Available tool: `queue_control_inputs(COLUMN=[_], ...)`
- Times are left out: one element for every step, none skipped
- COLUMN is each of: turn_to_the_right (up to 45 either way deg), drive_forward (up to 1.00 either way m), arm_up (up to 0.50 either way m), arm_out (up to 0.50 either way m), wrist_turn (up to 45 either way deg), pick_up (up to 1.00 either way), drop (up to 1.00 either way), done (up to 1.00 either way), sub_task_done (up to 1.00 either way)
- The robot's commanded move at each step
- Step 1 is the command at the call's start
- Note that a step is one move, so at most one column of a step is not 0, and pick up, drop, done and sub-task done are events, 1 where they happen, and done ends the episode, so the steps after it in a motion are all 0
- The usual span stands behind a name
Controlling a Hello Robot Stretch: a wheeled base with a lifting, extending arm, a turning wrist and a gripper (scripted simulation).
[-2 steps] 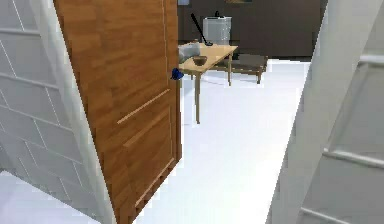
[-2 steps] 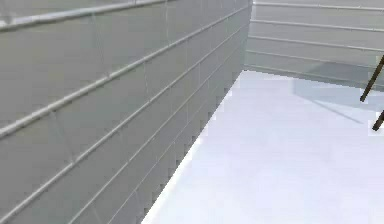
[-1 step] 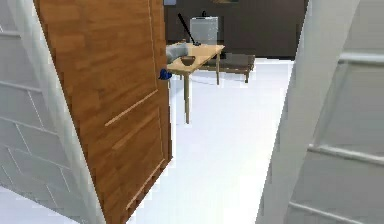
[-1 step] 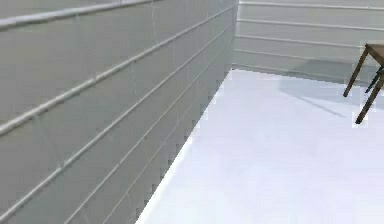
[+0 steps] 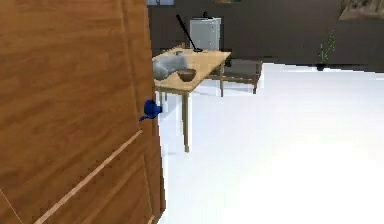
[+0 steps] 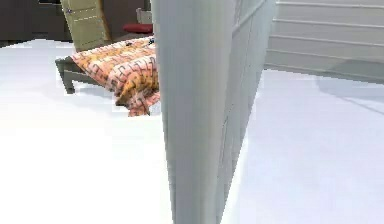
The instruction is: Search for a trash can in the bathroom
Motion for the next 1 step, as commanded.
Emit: queue_control_inputs(turn_to_the_right=[21.0], drive_forward=[0.0], arm_up=[0.0], arm_out=[0.0], wrist_turn=[0.0], pick_up=[0.0], drop=[0.0], done=[0.0], sub_task_done=[0.0])
